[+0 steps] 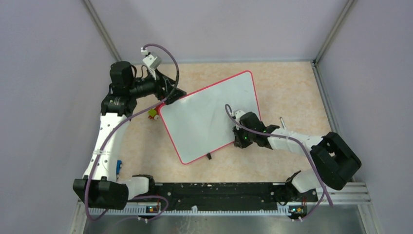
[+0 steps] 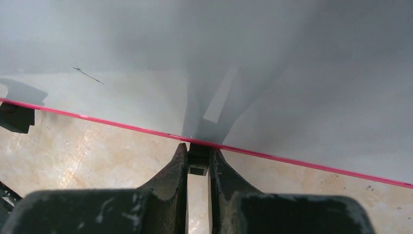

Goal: Write a sentence on the whiteboard
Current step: Move the whiteboard to the center of the board.

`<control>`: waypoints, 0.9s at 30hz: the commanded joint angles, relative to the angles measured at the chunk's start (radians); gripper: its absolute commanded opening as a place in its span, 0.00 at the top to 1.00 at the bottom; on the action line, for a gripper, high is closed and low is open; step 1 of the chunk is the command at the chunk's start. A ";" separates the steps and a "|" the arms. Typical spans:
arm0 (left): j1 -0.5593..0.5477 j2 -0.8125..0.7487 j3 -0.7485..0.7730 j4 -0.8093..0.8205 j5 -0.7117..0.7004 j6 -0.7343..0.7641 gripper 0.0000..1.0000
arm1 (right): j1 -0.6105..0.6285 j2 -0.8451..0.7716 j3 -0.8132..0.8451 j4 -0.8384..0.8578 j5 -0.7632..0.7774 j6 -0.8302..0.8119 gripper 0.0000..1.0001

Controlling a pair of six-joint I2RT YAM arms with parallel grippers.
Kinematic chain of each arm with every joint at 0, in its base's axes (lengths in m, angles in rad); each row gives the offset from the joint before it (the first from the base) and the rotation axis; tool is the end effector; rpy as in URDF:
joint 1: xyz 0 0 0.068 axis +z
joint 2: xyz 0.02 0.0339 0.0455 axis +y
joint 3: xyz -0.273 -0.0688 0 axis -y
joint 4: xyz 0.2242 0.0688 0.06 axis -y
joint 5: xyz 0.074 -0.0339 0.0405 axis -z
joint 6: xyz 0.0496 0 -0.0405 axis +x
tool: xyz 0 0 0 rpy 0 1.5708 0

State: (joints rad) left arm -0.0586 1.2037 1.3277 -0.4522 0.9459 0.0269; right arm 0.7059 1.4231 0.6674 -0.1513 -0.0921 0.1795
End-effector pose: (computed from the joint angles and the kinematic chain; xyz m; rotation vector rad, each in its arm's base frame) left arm 0.2318 -0.0539 0.4224 0.7117 1.7125 -0.9106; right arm 0.1950 0.1722 0.1763 -0.6993 2.4402 0.4804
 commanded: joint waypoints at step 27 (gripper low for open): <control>0.006 -0.062 -0.017 0.152 0.014 -0.105 0.03 | 0.052 -0.145 -0.001 -0.150 -0.115 -0.091 0.55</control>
State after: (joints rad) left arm -0.0586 1.1599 1.3144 -0.3550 0.9497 -0.0555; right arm 0.7437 1.3003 0.6411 -0.2817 -0.1806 0.1123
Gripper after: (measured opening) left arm 0.966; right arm 0.431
